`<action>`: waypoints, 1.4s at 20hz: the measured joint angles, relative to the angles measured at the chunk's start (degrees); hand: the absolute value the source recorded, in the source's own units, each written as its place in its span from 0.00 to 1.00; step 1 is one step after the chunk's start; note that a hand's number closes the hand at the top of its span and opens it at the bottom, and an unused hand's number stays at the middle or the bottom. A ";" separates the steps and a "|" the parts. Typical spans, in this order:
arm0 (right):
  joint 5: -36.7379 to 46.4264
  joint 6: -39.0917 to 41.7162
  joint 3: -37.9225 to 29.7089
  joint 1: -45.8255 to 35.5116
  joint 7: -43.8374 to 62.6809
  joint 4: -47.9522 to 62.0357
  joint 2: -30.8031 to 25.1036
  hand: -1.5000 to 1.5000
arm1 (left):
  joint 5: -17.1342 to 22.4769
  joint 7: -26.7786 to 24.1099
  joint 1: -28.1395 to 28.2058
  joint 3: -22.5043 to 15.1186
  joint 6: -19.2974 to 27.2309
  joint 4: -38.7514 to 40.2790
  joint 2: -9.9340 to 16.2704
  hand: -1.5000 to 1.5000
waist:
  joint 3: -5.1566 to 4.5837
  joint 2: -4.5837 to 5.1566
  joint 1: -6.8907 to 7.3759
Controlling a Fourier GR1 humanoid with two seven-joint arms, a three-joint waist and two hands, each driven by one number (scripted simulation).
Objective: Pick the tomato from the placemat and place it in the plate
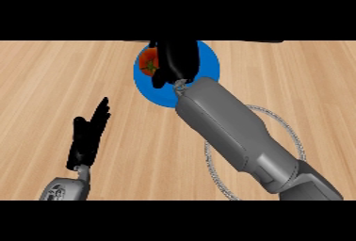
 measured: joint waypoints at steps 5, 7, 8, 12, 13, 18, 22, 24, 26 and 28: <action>-4.96 -3.15 0.50 -4.51 -2.37 10.39 0.02 1.00 | -0.27 -0.38 0.71 -0.09 0.30 -0.35 -0.49 0.50 | 0.01 0.21 -0.44; -6.20 -3.87 0.47 -5.36 -4.34 14.27 0.03 1.00 | -0.67 -0.30 0.65 -0.28 0.72 -0.49 -0.83 0.50 | 0.02 0.28 -0.60; -6.89 -3.82 0.37 -5.75 -5.29 16.04 0.03 1.00 | -0.47 0.42 0.31 -0.03 0.51 -0.81 -0.58 0.50 | 0.03 0.32 -0.64; -10.26 -1.09 -1.20 -6.57 -9.43 22.27 0.04 1.00 | -0.43 0.08 0.90 -0.07 0.16 -1.05 -0.53 0.50 | 0.04 0.53 -0.57; -11.09 -0.16 -1.78 -6.61 -10.70 23.71 0.03 1.00 | -0.36 0.25 0.51 0.10 0.01 -1.04 -0.37 0.50 | 0.04 0.67 -0.47; -15.35 6.89 -3.64 -6.84 -14.43 29.13 0.03 0.00 | -0.32 0.27 -0.07 0.02 -0.48 -0.90 -0.38 0.50 | 0.05 0.92 0.12; -17.26 12.32 -5.38 -7.58 -18.66 33.26 -0.06 0.00 | -0.41 -0.02 0.27 0.49 -0.37 -0.68 -0.17 0.50 | 0.08 0.88 -0.38; -17.94 13.73 -5.96 -7.44 -21.89 34.26 -0.03 0.00 | -0.56 -0.33 0.66 0.36 -0.33 -0.52 -0.35 0.50 | 0.09 0.87 -0.46; -19.18 13.40 -7.11 -6.99 -25.44 34.13 -0.01 0.00 | -0.60 -0.86 0.53 0.53 -0.25 -0.09 -0.47 0.50 | 0.10 0.91 -0.53; -21.10 12.69 -9.35 -6.72 -29.83 33.41 -0.30 0.00 | -0.42 -1.02 1.07 0.72 -0.41 -0.40 -0.30 0.50 | 0.14 0.88 -0.73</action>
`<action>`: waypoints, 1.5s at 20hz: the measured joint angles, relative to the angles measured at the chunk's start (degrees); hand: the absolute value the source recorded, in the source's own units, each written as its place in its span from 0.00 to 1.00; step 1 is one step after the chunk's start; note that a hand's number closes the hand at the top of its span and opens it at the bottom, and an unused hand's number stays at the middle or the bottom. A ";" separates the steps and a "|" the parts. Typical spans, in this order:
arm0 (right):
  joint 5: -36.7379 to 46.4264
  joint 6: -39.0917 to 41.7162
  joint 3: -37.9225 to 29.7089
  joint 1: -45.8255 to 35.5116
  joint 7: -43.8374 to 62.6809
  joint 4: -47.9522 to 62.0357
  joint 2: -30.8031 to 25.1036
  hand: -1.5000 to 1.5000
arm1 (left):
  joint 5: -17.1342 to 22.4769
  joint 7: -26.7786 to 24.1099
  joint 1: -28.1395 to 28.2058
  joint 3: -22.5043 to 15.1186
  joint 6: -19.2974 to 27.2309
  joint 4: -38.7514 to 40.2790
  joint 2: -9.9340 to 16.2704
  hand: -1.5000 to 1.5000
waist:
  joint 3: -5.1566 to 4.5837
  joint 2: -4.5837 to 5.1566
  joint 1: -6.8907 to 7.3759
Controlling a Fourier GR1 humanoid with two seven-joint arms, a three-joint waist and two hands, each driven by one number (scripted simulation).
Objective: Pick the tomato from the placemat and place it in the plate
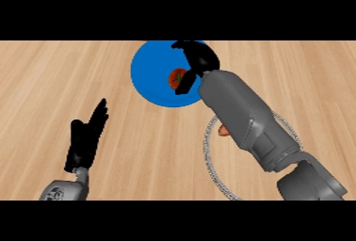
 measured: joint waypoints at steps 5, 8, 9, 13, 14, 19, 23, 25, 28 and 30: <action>-8.10 -4.31 -8.49 1.84 -9.85 -4.43 0.22 0.00 | 0.39 0.12 -0.32 0.74 -0.10 -0.02 0.26 0.50 | 0.09 -0.18 -0.84; -12.73 -4.58 -13.45 3.41 -15.15 -5.31 0.01 0.00 | -0.24 0.25 0.47 0.50 0.48 -0.28 0.11 0.50 | 0.09 -0.31 -1.17; -13.97 -3.71 -14.77 3.58 -16.43 -5.23 -0.10 0.00 | -0.48 0.56 0.04 0.51 0.81 -0.07 -0.07 0.50 | 0.08 -0.39 -1.48; -17.23 0.16 -18.72 4.13 -21.87 -3.16 -1.30 0.00 | -0.28 0.33 0.33 1.00 0.77 0.05 -0.11 0.50 | 0.03 -0.53 -1.76; -17.74 1.13 -19.47 4.24 -23.13 -2.40 -1.74 0.00 | -0.25 0.30 0.25 1.07 0.73 -0.10 -0.13 0.50 | 0.02 -0.54 -1.76; -18.73 3.70 -21.58 4.44 -29.00 0.58 -1.64 0.00 | -0.85 0.69 1.39 0.40 0.99 -1.33 -0.65 0.50 | 0.01 -0.62 -1.74; -18.43 3.31 -22.24 4.14 -32.10 2.69 -0.83 0.00 | -0.66 0.56 2.05 0.53 0.74 -1.84 -0.77 0.50 | 0.01 -0.58 -1.60; -18.24 2.86 -22.40 3.83 -33.04 3.60 -0.45 0.00 | -0.75 0.43 1.69 0.56 0.74 -1.51 -0.98 0.50 | 0.00 -0.58 -1.61; -18.01 1.51 -22.34 3.93 -34.27 5.14 -0.27 0.00 | -0.39 1.12 0.37 0.91 0.12 -1.02 -0.83 0.50 | -0.01 -0.48 -1.33; -17.86 0.44 -22.18 4.00 -34.47 6.06 -0.04 0.00 | -0.33 0.48 0.13 1.35 -0.09 -0.17 -0.67 0.50 | -0.01 -0.47 -1.27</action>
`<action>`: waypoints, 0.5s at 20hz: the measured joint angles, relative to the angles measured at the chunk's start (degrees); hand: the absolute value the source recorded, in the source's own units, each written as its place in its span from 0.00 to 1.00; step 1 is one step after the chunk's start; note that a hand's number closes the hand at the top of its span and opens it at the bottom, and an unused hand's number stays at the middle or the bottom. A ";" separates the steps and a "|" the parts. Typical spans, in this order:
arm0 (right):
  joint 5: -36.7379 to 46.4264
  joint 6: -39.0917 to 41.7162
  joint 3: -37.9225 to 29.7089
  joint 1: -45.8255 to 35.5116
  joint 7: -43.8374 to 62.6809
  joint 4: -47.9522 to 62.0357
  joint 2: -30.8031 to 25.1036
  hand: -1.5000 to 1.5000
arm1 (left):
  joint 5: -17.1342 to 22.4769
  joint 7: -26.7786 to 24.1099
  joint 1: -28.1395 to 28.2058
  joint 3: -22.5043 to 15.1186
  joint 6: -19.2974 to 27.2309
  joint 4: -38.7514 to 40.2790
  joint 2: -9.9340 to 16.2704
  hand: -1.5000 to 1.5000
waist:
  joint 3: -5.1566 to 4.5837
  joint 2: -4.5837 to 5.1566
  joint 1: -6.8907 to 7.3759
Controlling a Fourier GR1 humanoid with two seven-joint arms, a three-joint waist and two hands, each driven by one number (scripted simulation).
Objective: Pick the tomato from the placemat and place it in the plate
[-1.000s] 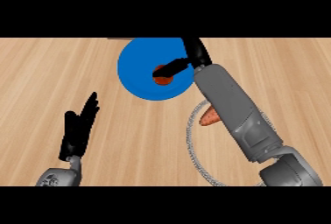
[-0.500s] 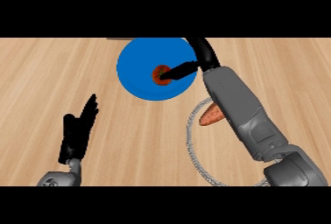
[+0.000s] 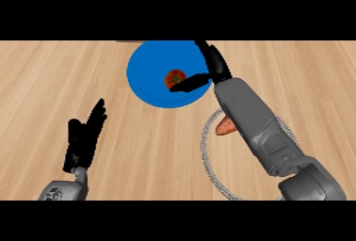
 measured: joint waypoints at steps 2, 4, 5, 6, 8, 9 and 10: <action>0.72 -0.95 0.39 -0.25 0.48 0.77 0.02 0.00 | 0.22 -1.00 0.00 0.49 -0.19 0.87 0.02 0.50 | -0.01 -0.03 -0.14; 1.25 -1.93 0.57 -0.41 1.05 1.27 0.05 0.00 | 0.18 -0.63 0.55 0.55 -0.33 0.24 0.26 0.50 | -0.01 -0.11 -0.26; 1.28 -2.60 0.65 -0.21 1.08 1.46 0.11 0.00 | 0.17 -0.88 0.65 0.71 -0.51 0.35 0.46 0.50 | -0.01 -0.14 -0.25; 1.58 -2.54 0.82 0.51 0.32 1.65 -0.16 0.00 | 0.19 -0.42 0.88 0.74 -0.69 -0.36 0.74 0.50 | 0.00 -0.15 -0.25; 1.86 -3.14 0.79 0.69 0.15 1.91 -0.15 0.00 | -0.10 -0.15 0.76 0.45 -0.46 -0.57 0.34 0.50 | 0.01 -0.11 -0.30; 1.98 -3.62 0.76 0.17 0.94 2.02 -0.31 0.00 | -0.11 0.05 0.67 0.61 -0.45 -0.58 0.44 0.50 | 0.01 -0.12 -0.35; 2.09 -4.10 0.72 0.15 1.06 2.17 -0.33 0.00 | 0.04 0.02 0.74 0.84 -0.68 -0.72 0.67 0.50 | 0.01 -0.10 -0.29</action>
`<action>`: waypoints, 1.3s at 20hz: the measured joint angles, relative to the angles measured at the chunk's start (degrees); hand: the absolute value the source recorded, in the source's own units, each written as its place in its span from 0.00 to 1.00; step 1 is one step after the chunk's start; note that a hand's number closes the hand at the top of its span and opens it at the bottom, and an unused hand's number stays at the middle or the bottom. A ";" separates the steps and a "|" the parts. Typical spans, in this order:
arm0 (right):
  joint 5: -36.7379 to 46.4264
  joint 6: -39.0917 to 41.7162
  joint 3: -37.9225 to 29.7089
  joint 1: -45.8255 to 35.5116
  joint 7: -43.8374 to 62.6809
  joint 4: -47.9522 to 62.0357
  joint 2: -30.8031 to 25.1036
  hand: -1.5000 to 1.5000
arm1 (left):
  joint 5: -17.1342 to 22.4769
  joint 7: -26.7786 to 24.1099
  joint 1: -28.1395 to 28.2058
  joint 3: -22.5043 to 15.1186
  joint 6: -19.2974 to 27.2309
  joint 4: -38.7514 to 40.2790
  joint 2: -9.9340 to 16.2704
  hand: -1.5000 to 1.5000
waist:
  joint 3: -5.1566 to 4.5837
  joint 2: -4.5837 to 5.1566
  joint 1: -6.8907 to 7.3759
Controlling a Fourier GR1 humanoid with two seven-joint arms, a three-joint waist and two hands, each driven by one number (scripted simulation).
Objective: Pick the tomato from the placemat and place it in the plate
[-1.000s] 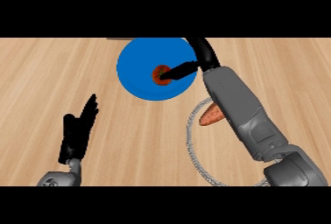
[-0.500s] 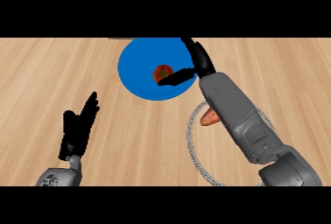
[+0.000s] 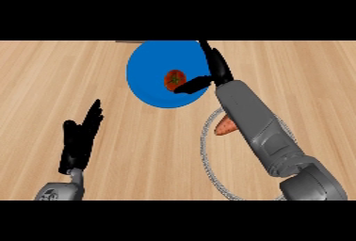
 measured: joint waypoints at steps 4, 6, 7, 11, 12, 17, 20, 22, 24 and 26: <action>0.65 -1.71 0.06 0.71 -0.27 0.61 -0.59 0.00 | -0.64 -0.05 0.40 -0.74 0.32 -0.46 -0.68 0.50 | 0.01 0.12 0.17; 0.84 -1.71 0.01 1.18 -0.25 0.78 -1.24 0.00 | -0.29 0.16 0.19 -0.18 -0.07 -0.72 -0.23 0.50 | 0.01 0.09 0.07; 0.98 -1.10 0.04 1.56 -0.44 0.92 -1.92 0.00 | -0.03 0.17 0.07 0.27 -0.31 -0.58 0.08 0.50 | 0.01 0.10 0.02; 1.41 -1.01 0.02 2.35 -0.60 1.09 -3.42 0.00 | -0.68 0.55 -0.39 -0.15 0.26 -0.45 -0.64 0.50 | 0.03 0.09 -0.09; 1.38 -1.04 -0.14 2.31 -0.41 1.09 -3.92 0.00 | -1.13 0.39 0.05 -0.62 0.61 -0.77 -1.02 0.50 | 0.03 0.08 -0.05; 1.41 -1.57 -0.66 3.80 -1.41 1.22 -5.26 0.00 | -0.73 1.58 -0.46 -0.05 0.11 -1.32 -0.63 0.50 | 0.04 0.17 0.09; 1.22 -1.50 -1.19 4.74 -2.51 0.93 -6.51 0.00 | -0.98 1.40 -0.04 -0.27 0.26 -1.45 -0.99 0.50 | 0.05 0.15 0.04; 1.07 -1.54 -1.57 5.33 -3.37 0.85 -7.08 0.00 | -1.04 1.26 -0.16 -0.25 0.21 -1.28 -1.05 0.50 | 0.06 0.21 0.11; 0.79 -1.57 -2.07 5.24 -3.23 0.69 -7.84 0.00 | -1.28 1.23 -0.29 -0.37 0.30 -0.90 -1.28 0.50 | 0.06 0.19 0.04; 0.75 -2.15 -2.38 5.47 -2.96 0.91 -8.84 0.00 | -1.08 0.58 -0.03 -0.19 -0.14 -0.56 -1.11 0.50 | 0.06 0.19 0.06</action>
